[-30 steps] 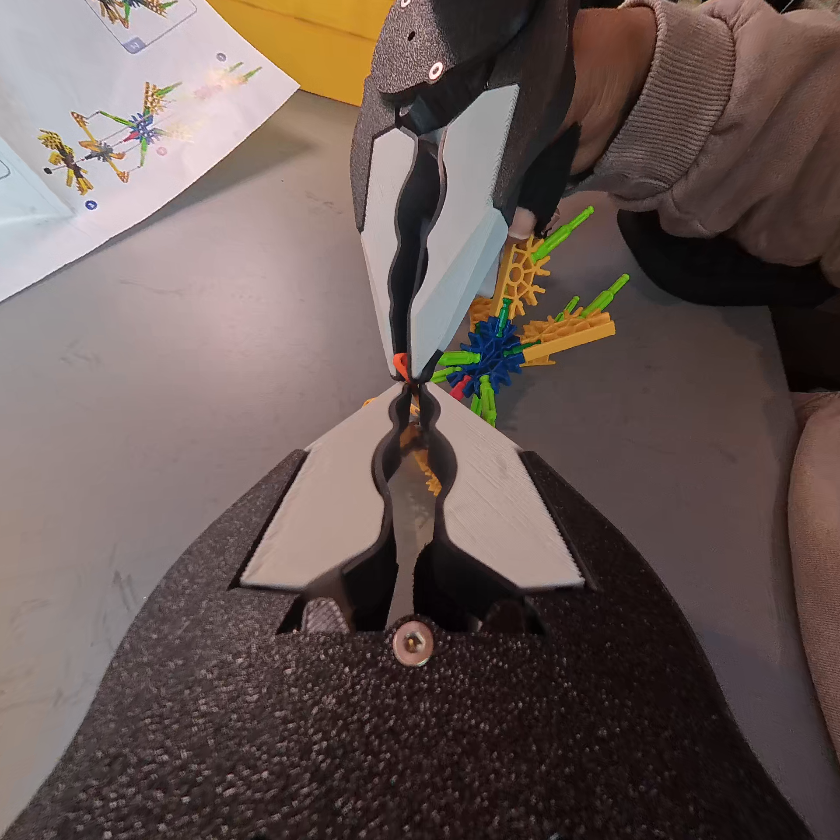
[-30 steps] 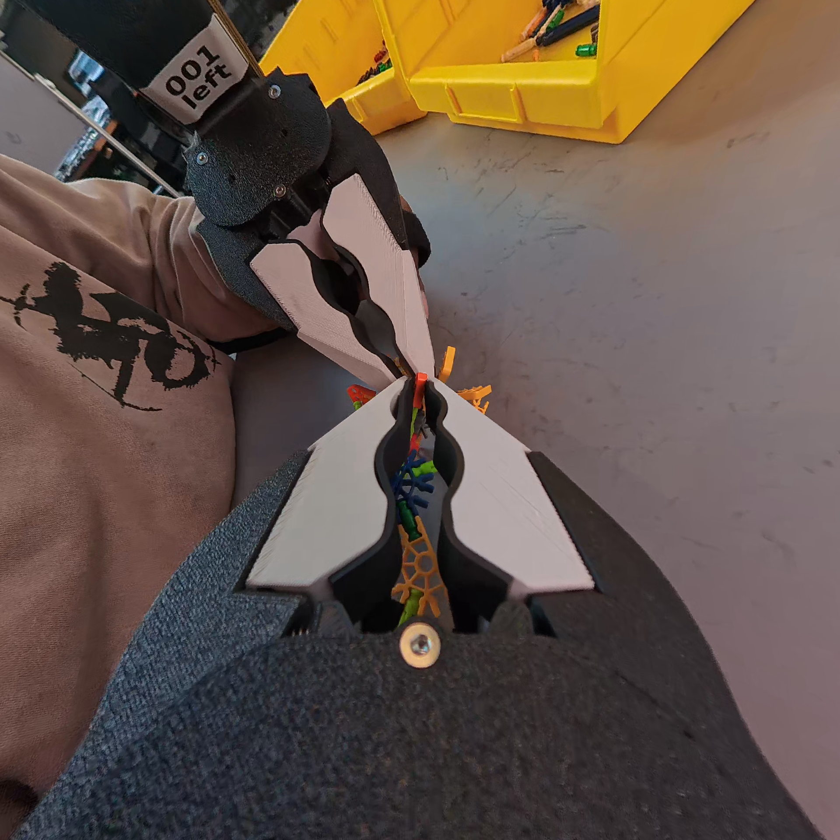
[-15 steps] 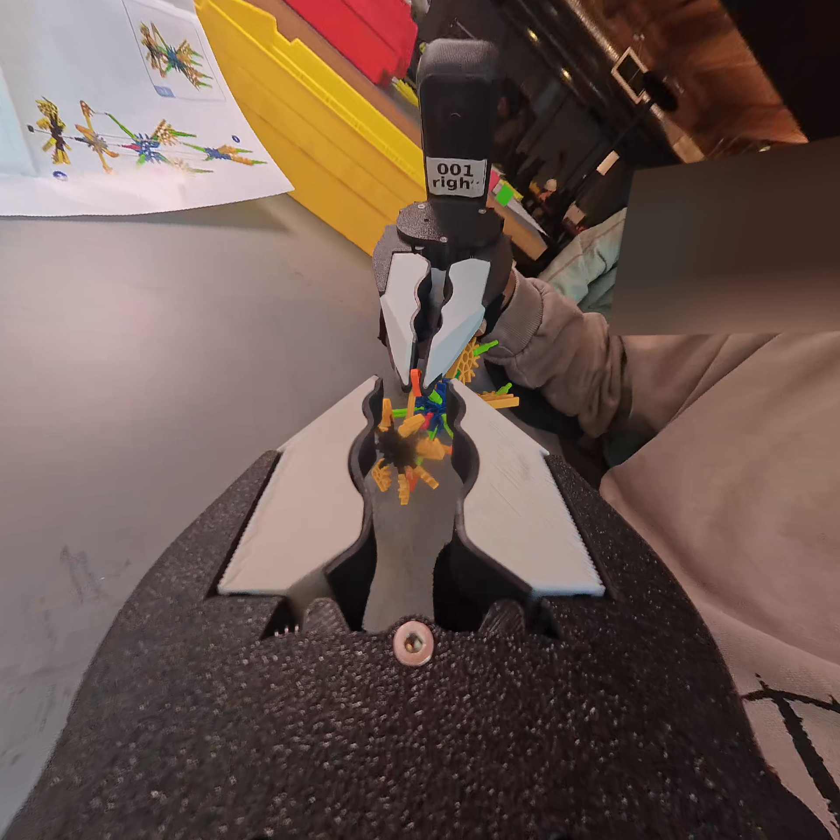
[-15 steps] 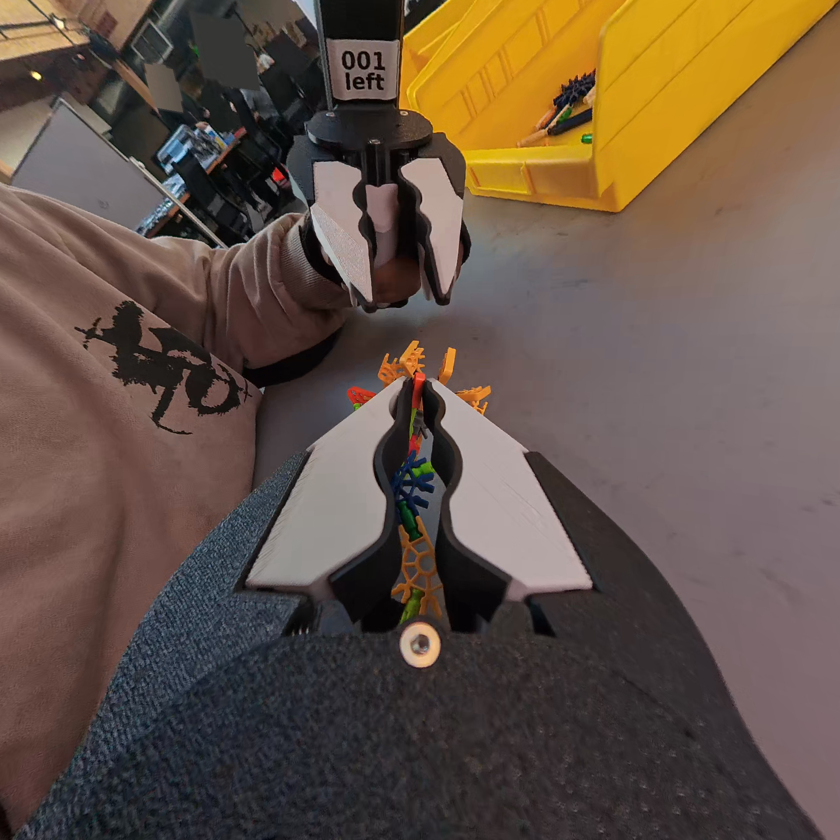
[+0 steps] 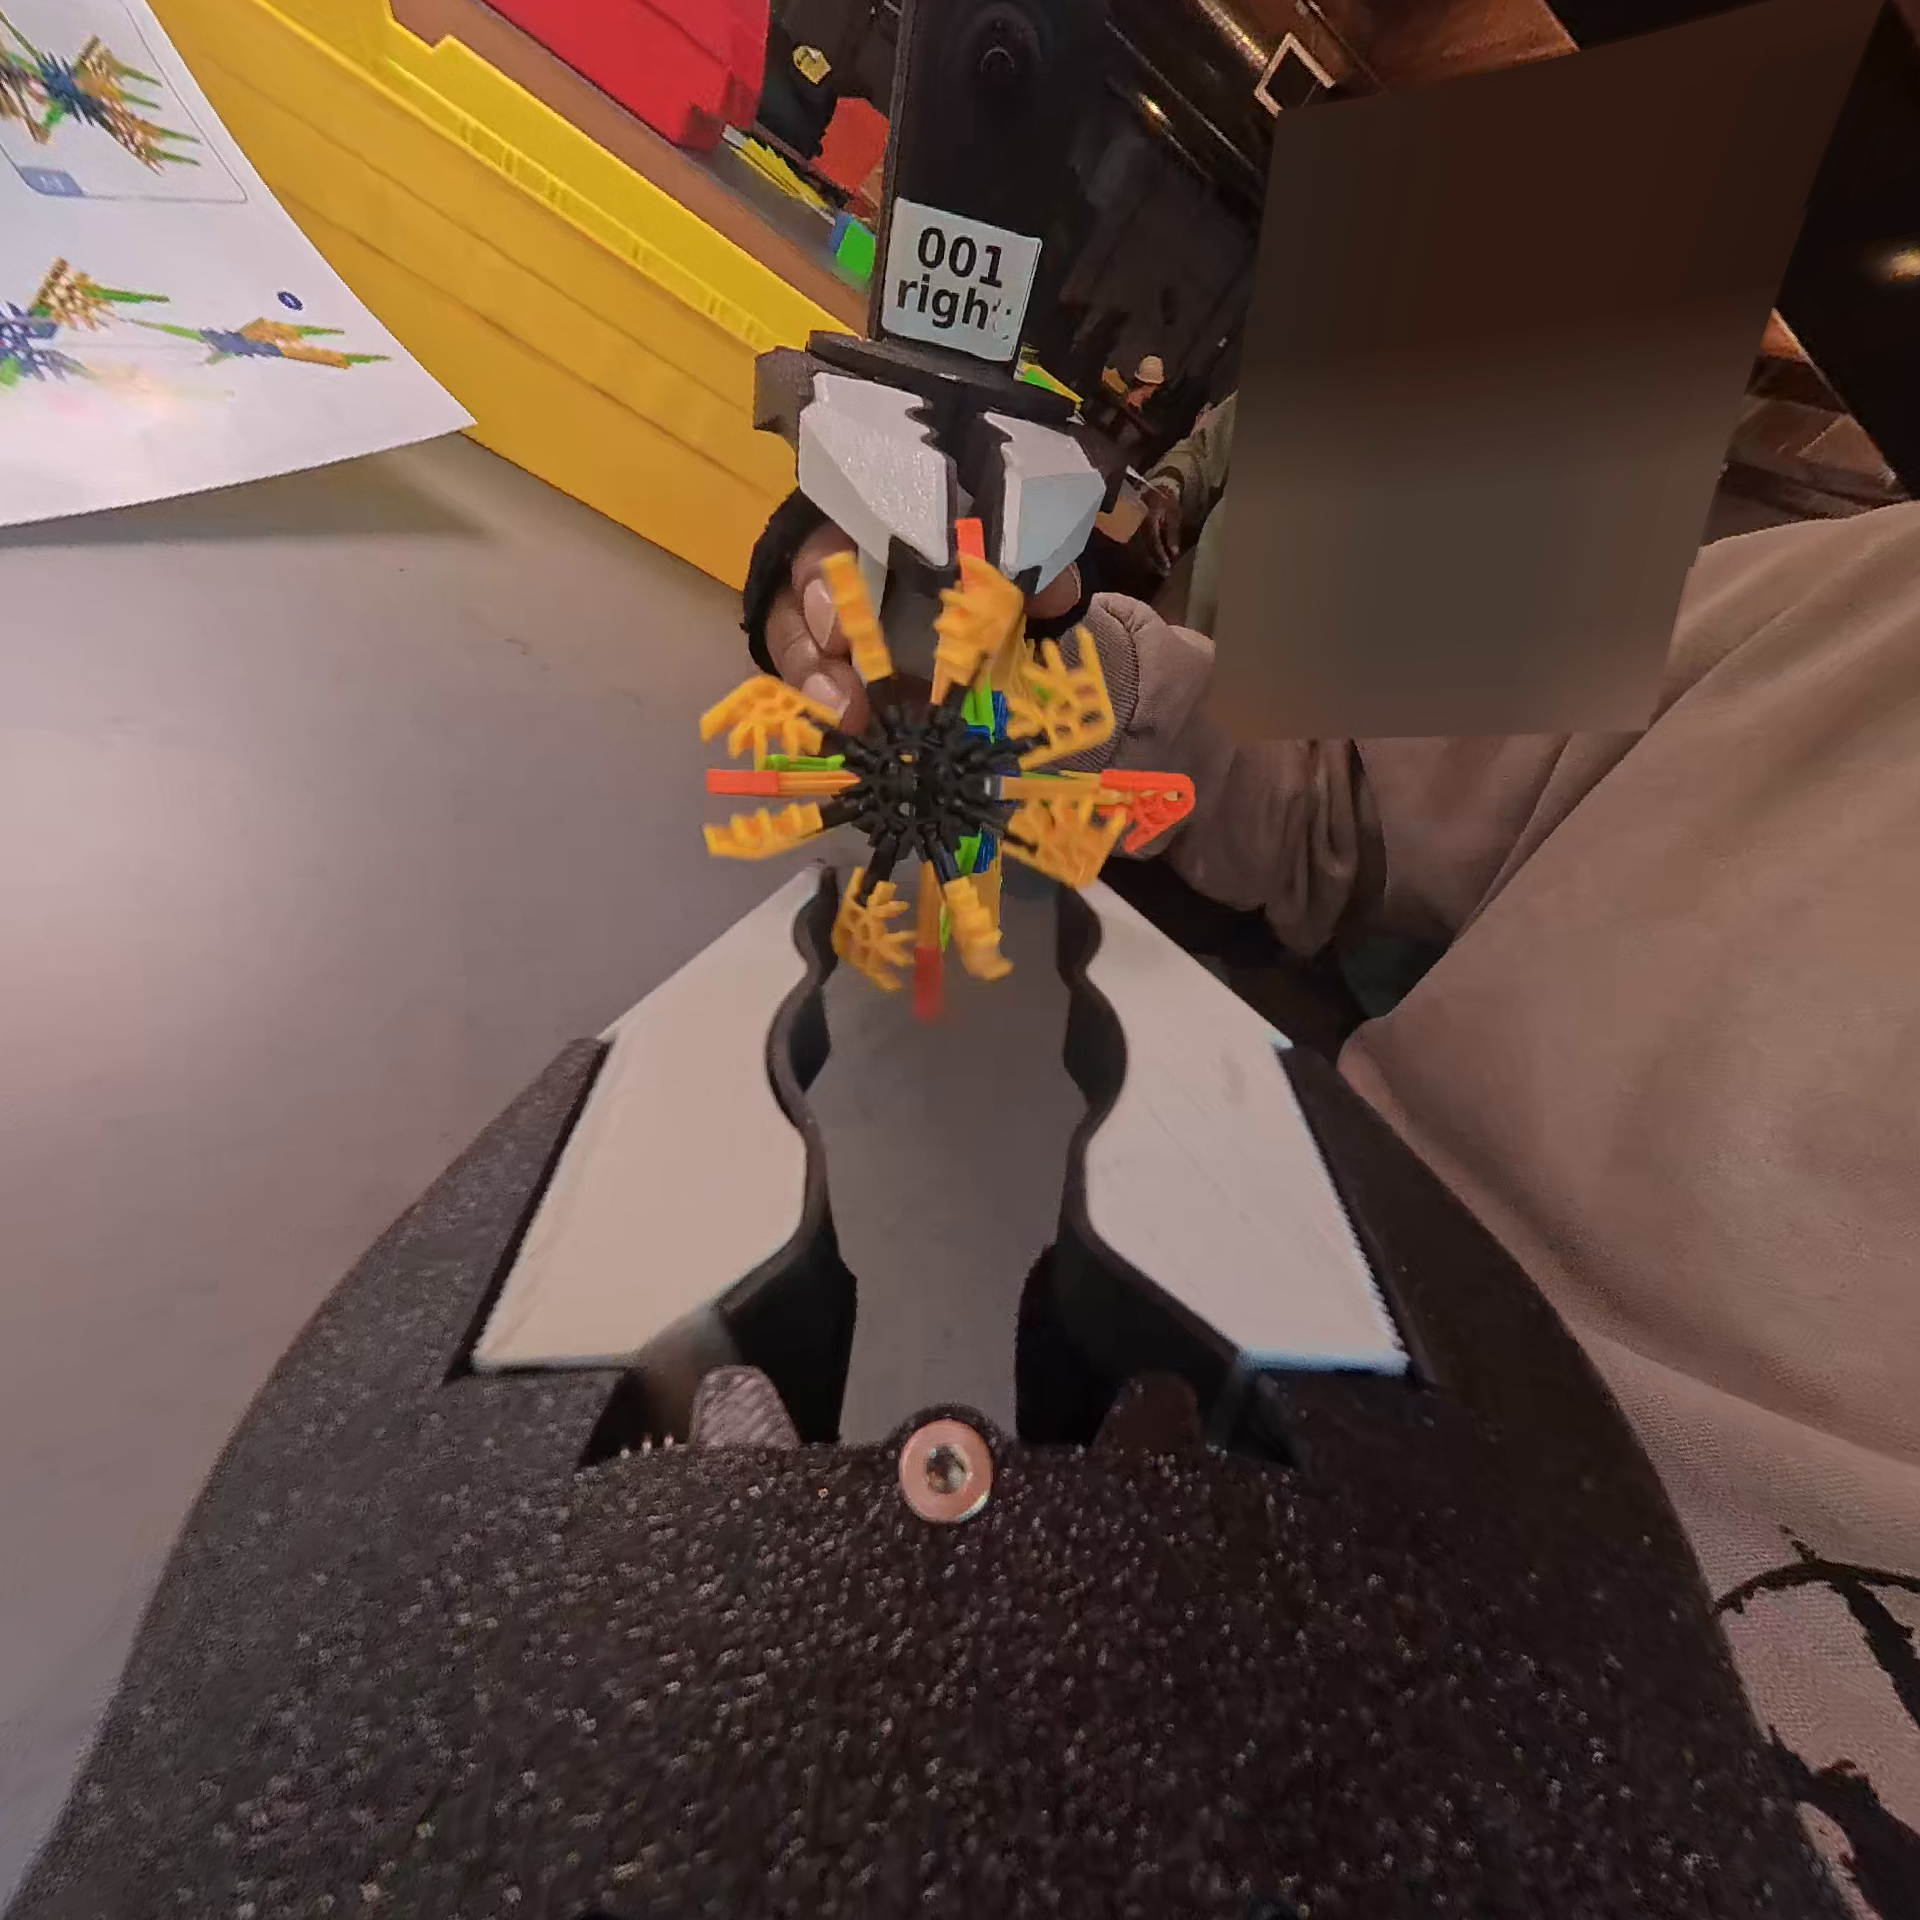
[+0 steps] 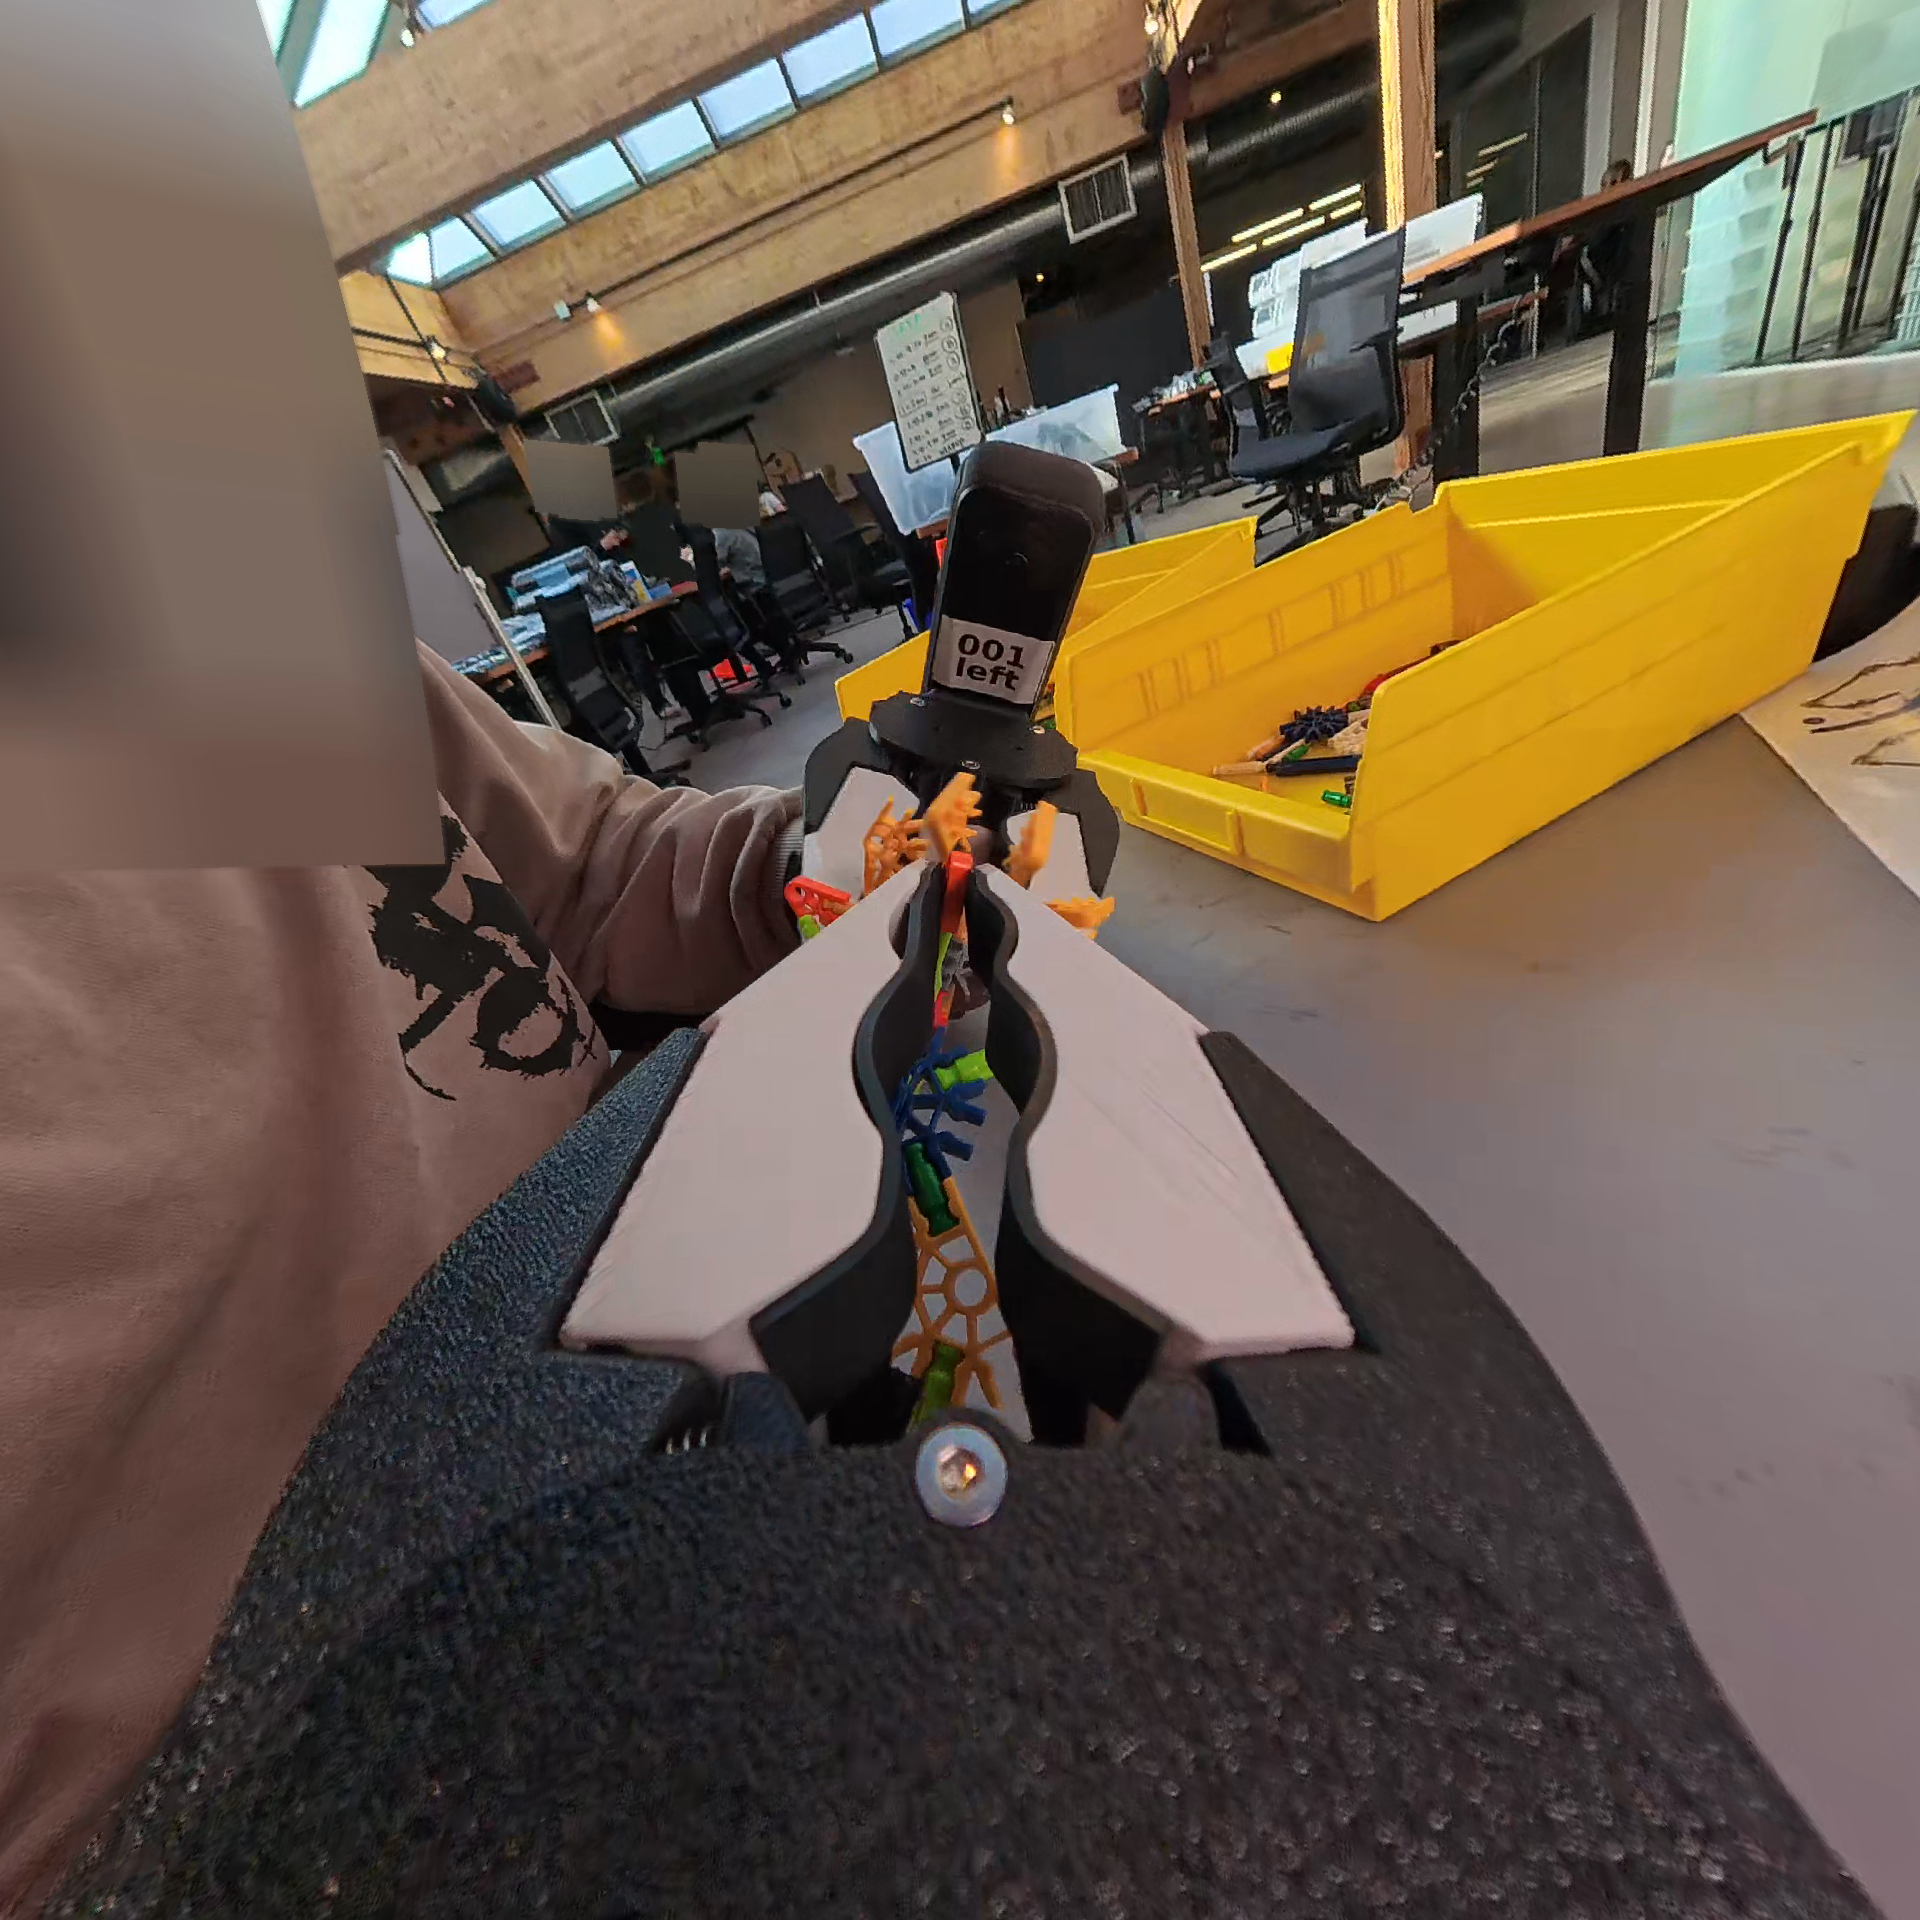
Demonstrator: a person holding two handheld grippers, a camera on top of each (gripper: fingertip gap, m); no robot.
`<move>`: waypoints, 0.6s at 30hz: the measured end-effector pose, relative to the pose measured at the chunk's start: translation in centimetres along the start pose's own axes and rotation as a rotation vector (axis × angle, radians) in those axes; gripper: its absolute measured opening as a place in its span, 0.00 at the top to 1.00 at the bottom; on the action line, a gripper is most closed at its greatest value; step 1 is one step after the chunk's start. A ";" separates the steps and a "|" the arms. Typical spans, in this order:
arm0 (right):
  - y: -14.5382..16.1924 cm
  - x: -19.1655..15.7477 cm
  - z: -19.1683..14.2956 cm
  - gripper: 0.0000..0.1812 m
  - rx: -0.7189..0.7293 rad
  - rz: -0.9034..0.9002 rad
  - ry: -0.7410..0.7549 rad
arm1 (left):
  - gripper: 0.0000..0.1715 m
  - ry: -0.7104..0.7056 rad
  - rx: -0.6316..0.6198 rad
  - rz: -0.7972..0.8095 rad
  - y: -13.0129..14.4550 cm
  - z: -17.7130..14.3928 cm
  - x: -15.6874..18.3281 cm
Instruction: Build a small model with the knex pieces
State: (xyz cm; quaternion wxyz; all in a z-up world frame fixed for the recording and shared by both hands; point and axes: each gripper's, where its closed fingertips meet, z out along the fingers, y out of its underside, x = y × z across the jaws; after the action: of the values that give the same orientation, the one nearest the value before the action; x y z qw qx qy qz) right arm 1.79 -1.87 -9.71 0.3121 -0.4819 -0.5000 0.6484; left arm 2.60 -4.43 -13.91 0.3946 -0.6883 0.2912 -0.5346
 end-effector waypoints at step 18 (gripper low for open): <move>-0.2 2.2 0.2 1.00 0.216 0.494 -0.011 | 0.89 -0.092 0.027 -0.051 -0.5 -0.5 -1.5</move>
State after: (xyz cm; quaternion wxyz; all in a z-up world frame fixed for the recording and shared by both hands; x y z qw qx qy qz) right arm 0.82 0.10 -10.24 0.1915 -0.5496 -0.2969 0.7570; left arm 1.73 -3.07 -14.15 0.4031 -0.7140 0.2479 -0.5161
